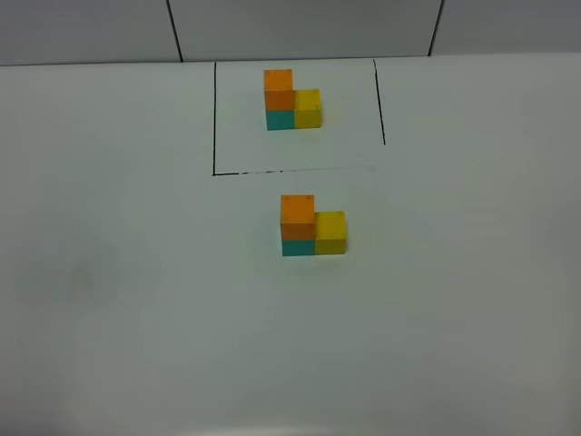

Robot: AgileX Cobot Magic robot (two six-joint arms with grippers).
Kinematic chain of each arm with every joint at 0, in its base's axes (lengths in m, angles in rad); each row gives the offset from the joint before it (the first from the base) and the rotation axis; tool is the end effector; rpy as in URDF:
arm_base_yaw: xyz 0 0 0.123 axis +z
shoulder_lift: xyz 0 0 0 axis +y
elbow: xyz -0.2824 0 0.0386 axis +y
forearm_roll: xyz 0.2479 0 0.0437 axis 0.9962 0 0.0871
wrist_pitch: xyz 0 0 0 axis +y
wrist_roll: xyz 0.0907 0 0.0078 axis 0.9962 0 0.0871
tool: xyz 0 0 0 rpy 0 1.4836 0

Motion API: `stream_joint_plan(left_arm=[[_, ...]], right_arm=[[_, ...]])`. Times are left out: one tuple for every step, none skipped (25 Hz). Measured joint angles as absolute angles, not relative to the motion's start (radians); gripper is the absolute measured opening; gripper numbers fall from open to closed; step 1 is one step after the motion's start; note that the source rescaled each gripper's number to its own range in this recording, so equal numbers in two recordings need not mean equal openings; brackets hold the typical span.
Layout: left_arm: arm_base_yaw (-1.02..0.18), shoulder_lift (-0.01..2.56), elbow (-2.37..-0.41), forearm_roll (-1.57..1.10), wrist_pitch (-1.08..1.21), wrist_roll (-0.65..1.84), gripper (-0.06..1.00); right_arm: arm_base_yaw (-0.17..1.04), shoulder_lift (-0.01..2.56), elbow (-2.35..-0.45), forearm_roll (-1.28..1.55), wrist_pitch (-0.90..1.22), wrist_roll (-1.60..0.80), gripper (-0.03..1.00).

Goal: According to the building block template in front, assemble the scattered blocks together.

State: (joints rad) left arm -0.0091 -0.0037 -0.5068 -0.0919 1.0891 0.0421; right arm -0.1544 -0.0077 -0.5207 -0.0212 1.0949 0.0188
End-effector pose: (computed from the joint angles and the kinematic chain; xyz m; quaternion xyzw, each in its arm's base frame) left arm -0.0077 -0.0073 0.2770 0.0246 0.8566 -0.0374 0.5140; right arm -0.0101 -0.0002 0.2801 0.0747 0.8514 -0.0457 0.5171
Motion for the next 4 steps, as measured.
stream_joint_plan(left_arm=[[-0.009, -0.004, -0.507, -0.092, 1.089, 0.042, 0.82], [-0.009, -0.004, -0.507, -0.092, 1.089, 0.042, 0.82], [-0.009, -0.004, -0.507, -0.092, 1.089, 0.042, 0.82], [-0.009, -0.004, -0.507, -0.092, 1.089, 0.042, 0.82]], right_arm=[[-0.154, -0.008, -0.521, -0.021, 1.095, 0.019, 0.73], [-0.154, -0.008, -0.521, -0.021, 1.095, 0.019, 0.73], [-0.154, -0.008, -0.521, -0.021, 1.095, 0.019, 0.73], [-0.154, -0.008, -0.521, -0.021, 1.095, 0.019, 0.73]])
